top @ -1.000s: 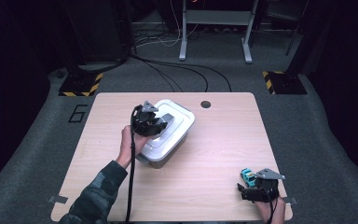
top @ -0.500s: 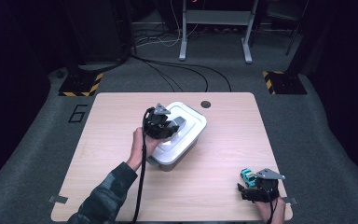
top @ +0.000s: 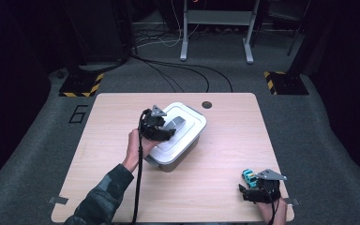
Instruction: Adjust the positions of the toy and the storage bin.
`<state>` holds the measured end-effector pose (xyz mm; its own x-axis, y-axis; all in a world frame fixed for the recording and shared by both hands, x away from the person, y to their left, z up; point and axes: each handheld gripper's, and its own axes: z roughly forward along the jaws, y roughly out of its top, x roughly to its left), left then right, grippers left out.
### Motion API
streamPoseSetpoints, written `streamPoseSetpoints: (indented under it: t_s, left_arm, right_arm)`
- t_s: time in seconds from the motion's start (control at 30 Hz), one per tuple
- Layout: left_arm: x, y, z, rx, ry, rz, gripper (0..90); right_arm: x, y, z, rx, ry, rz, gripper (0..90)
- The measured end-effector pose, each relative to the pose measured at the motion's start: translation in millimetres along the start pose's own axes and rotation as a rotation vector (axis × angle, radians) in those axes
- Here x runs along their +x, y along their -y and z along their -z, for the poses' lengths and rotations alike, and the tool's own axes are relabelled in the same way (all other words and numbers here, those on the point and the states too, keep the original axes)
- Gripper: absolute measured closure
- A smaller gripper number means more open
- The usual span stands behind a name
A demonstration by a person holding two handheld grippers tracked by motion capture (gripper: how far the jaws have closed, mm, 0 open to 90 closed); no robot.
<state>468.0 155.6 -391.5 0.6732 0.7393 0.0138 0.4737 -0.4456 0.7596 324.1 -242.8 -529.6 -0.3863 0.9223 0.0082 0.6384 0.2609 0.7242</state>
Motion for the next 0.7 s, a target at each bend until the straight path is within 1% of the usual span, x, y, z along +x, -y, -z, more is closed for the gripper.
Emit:
streamPoseSetpoints:
  t_s: [0.03, 0.07, 0.13, 0.17, 0.27, 0.37, 0.4, 0.43, 0.5, 0.53, 0.57, 0.6, 0.63, 0.67, 0.7]
  left_arm:
    - [0.8, 0.3, 0.3, 0.006, -0.007, -0.008, 37.2]
    - [1.1, 0.9, 0.2, 0.002, -0.017, -0.013, 34.3]
    - [1.2, 2.6, -0.1, 0.0, -0.025, -0.014, 31.1]
    - [1.7, 3.6, -0.3, 0.007, -0.026, -0.017, 29.9]
    - [1.9, 4.7, -0.2, 0.005, -0.025, -0.023, 29.3]
    - [0.9, 5.3, 0.5, 0.006, -0.025, -0.015, 28.4]
    - [0.9, 5.6, 1.8, 0.015, -0.023, -0.025, 28.4]
    - [-0.7, 6.9, 1.8, 0.004, -0.028, -0.019, 28.5]
    - [-1.7, 7.8, 3.3, 0.009, -0.031, -0.022, 29.0]
    - [-2.6, 8.4, 3.6, 0.006, -0.031, -0.014, 29.5]
    - [-3.8, 8.9, 3.8, -0.005, -0.032, -0.013, 30.7]
    - [-4.8, 9.2, 4.6, -0.002, -0.03, -0.018, 32.6]
    - [-7.2, 9.5, 5.2, -0.007, -0.033, -0.011, 34.6]
    - [-7.6, 9.2, 6.6, 0.003, -0.033, -0.024, 37.3]
    - [-9.1, 9.5, 6.6, -0.002, -0.042, -0.02, 39.0]
  right_arm:
    - [0.0, 0.0, 0.0, 0.0, 0.0, 0.0, 2.8]
    - [0.0, 0.0, 0.0, 0.0, 0.0, 0.0, 2.8]
    - [0.0, 0.0, 0.1, 0.002, -0.002, 0.0, 2.8]
    - [0.0, 0.0, 0.1, 0.001, -0.001, 0.0, 2.8]
    - [0.1, 0.0, 0.0, 0.0, 0.0, 0.0, 2.8]
    - [0.0, 0.0, 0.1, 0.002, -0.001, 0.0, 2.8]
    - [0.0, 0.0, 0.1, 0.002, -0.001, 0.001, 2.8]
    - [0.0, 0.0, 0.1, 0.002, -0.001, 0.001, 2.8]
    - [0.1, 0.0, -0.1, 0.0, 0.001, 0.001, 2.8]
    - [0.2, 0.0, -0.1, 0.001, 0.0, 0.001, 2.7]
    - [0.1, 0.0, -0.3, -0.001, 0.001, 0.004, 2.7]
    - [0.1, 0.0, -0.3, 0.0, 0.0, 0.004, 2.7]
    - [0.1, 0.0, -0.3, -0.001, 0.001, 0.004, 2.7]
    - [0.1, 0.0, -0.3, 0.0, 0.0, 0.004, 2.7]
    - [0.1, 0.0, -0.3, 0.0, 0.001, 0.004, 2.7]
